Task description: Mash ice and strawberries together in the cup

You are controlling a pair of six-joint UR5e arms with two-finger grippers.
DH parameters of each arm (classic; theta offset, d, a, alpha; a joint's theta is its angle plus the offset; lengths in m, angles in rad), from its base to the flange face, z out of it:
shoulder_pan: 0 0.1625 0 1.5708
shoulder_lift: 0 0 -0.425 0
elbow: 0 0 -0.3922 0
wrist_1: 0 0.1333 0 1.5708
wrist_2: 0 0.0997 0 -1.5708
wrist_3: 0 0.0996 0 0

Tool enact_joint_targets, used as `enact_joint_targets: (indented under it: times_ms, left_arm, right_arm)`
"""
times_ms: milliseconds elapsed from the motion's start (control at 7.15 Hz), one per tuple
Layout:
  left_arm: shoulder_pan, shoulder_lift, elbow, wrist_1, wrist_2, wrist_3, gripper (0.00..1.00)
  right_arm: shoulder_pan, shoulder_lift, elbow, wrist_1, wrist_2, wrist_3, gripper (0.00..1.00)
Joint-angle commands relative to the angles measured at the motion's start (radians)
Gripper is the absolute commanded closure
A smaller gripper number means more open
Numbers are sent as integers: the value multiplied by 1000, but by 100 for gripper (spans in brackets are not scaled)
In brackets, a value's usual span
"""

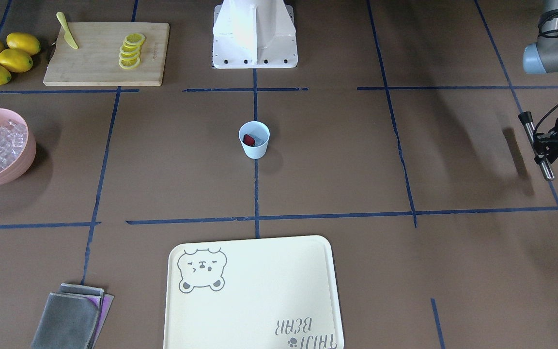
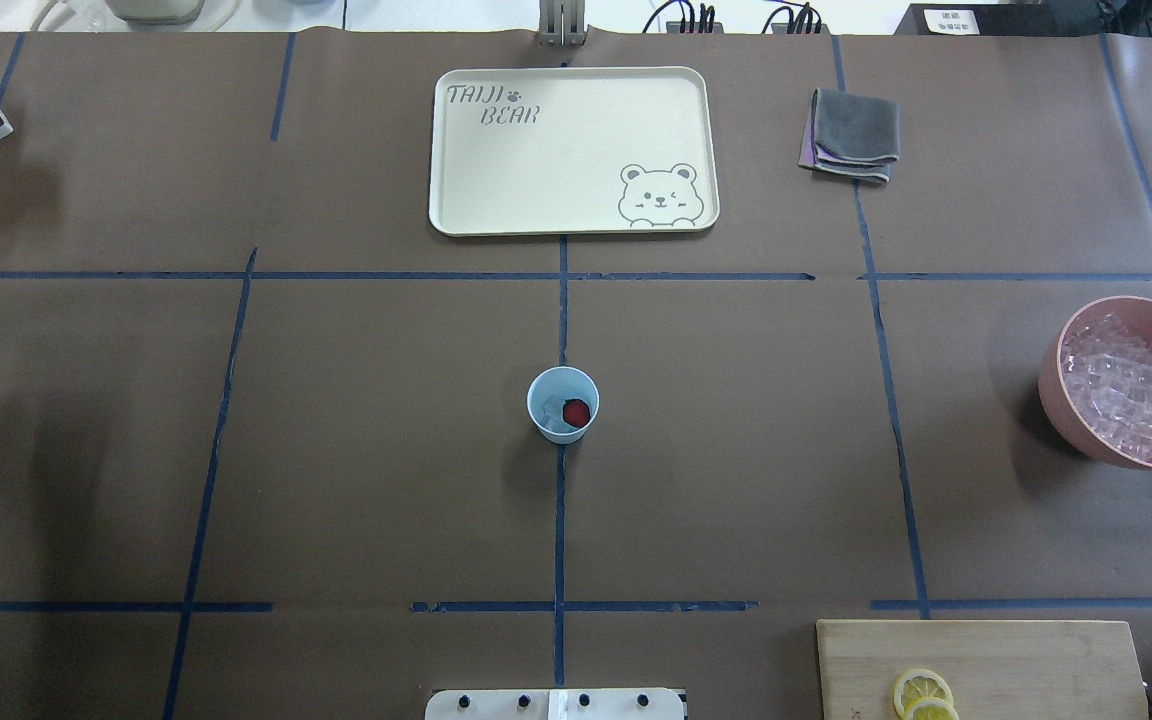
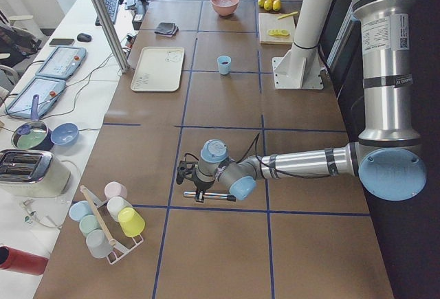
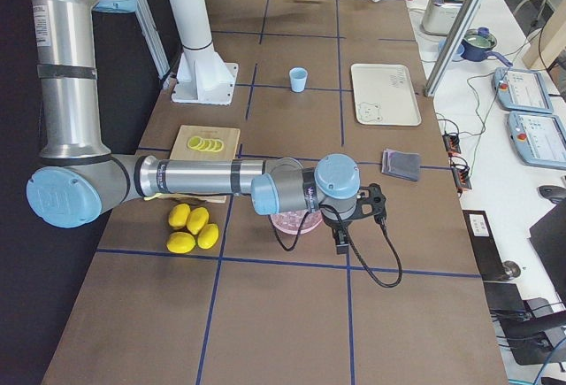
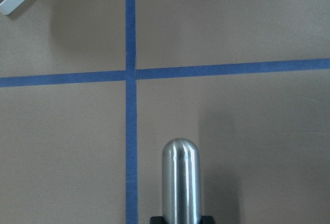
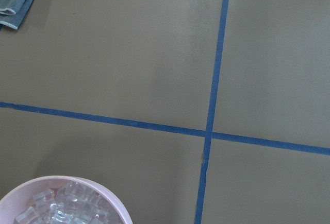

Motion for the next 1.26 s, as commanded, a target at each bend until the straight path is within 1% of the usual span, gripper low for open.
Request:
enact_joint_targets:
  times_ms: [0,559,699,839,979,1119]
  left_arm:
    - [1,-1,-4,0,1,-3,100]
    - [7,-1,6,-5,0,-3,100]
    - [8,-1,10,-5,-2,-3,94]
    - [11,1,10,-5,-8,-5,75]
    - [11,1,10,-5,-8,-3,40]
    - [11,1,10,-8,-7,0,13]
  right_arm:
    - [0,0,0,0,-1,-1,0]
    - [0,2,-2,0,-9,-1,0]
    - [0,2,0,0,-9,-1,0]
    - [0,2,0,0,-9,-1,0]
    - [0,2,0,0,-9,-1,0]
    - [0,3,0,0,-13,-1,0]
